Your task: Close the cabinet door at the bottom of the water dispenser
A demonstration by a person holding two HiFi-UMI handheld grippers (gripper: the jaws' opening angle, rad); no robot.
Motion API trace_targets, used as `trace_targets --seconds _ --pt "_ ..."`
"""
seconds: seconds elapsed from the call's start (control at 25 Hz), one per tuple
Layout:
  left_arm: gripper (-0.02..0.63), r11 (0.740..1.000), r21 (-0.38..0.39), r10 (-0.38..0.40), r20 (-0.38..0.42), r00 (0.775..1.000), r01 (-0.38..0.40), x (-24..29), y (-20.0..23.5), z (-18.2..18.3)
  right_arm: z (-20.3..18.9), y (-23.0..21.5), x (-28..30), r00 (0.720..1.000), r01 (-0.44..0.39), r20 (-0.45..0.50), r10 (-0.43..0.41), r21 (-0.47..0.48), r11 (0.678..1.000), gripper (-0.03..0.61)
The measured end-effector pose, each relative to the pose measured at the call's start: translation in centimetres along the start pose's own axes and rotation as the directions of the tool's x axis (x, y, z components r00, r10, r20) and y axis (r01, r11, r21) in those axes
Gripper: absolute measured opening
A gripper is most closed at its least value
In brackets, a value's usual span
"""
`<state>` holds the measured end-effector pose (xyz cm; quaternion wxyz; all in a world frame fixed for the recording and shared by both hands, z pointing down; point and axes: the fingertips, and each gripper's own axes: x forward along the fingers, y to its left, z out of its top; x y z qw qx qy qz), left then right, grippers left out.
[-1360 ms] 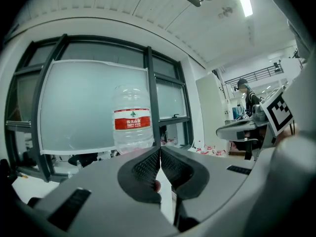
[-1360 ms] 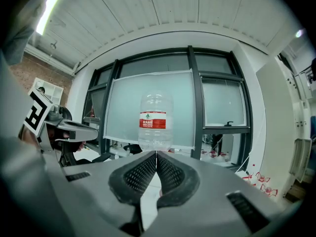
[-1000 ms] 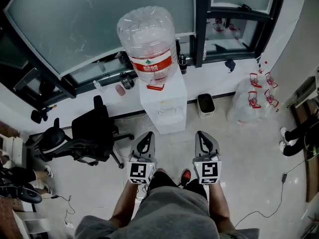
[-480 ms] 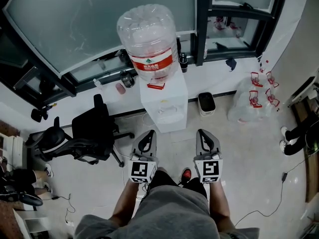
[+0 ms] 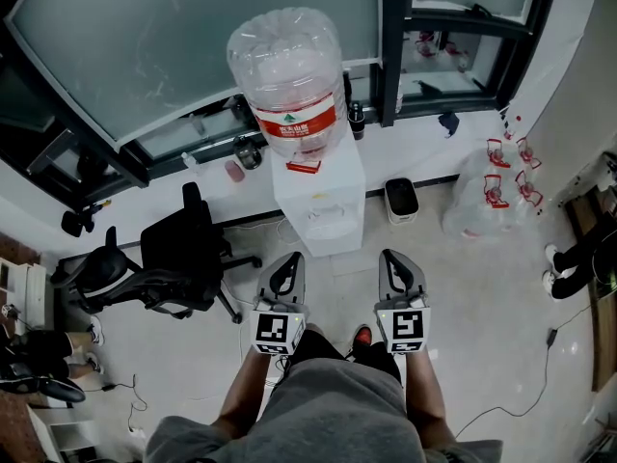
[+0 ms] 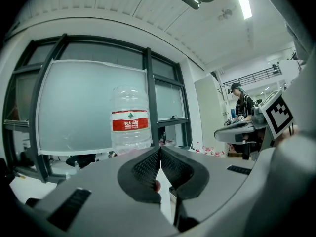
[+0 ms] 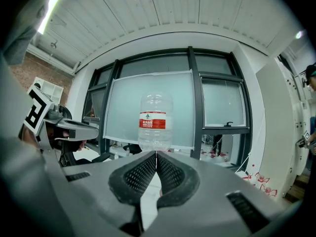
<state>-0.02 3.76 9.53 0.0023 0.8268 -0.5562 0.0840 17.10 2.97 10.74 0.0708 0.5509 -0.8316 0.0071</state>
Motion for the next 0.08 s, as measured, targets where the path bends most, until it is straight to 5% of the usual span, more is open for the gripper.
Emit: trace_targets --seconds 0.08 --pt "0.026 1.000 0.000 -0.002 -0.001 1.000 0.002 0.13 -0.08 -0.07 -0.12 0.01 0.13 1.000 -0.002 -0.001 0.002 -0.001 1.000 0.020"
